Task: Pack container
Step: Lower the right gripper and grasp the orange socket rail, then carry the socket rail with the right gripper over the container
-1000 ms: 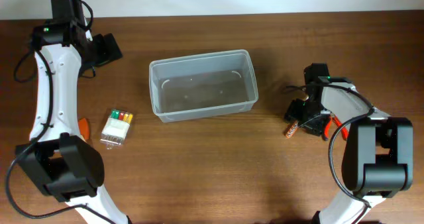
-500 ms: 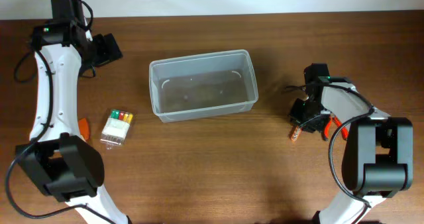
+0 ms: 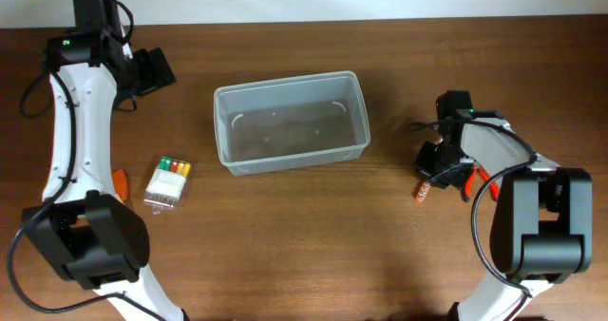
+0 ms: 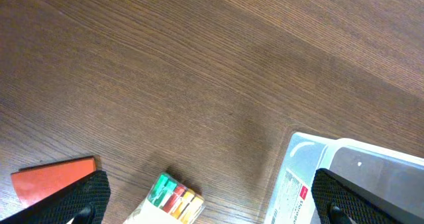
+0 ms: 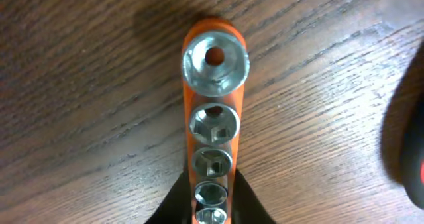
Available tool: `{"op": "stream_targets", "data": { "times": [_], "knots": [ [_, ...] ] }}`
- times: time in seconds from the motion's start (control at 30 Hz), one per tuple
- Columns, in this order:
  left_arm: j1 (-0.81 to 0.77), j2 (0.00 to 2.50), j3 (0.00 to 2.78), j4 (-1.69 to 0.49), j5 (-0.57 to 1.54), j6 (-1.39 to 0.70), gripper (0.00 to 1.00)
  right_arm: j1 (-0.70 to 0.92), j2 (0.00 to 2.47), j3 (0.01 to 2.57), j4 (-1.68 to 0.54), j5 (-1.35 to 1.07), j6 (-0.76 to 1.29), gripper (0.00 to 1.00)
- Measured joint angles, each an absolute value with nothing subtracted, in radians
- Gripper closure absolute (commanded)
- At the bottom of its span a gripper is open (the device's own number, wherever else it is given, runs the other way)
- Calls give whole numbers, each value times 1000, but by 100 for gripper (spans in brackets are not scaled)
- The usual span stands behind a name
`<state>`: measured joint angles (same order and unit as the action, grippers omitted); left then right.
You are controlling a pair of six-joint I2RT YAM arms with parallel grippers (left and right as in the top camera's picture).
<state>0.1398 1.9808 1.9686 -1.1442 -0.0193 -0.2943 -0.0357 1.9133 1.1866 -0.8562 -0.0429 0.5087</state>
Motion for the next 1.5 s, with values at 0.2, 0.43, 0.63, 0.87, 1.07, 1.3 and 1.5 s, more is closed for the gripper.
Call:
{"op": "stream_targets", "data": {
  "times": [0.2,0.43,0.63,0.87,1.07,1.3,1.5],
  "knots": [
    [140,1981,1969,-1144,-19,-294,1,-36,1919,1212,-867,-43,499,91],
    [140,1981,1969,-1145,-19,-294,1,-36,1922,1330,-932,-42,460,92],
    [140,1981,1969,-1144,-19,-294,1,-36,1923,1485,-999,-35,418,92],
    [140,1981,1969,-1145,-19,-294,1,-31,1924,1774,-1118,-27,313,91],
    [140,1981,1969,-1145,-19,-294,1,51,1924,1908,-1160,-20,220,91],
    [140,1981,1969,-1145,-19,-294,1,227,1924,1929,-1161,-20,87,89],
    [140,1981,1969,-1145,-19,-294,1,351,1924,1929,-1159,-20,-25,86]
  ]
}}
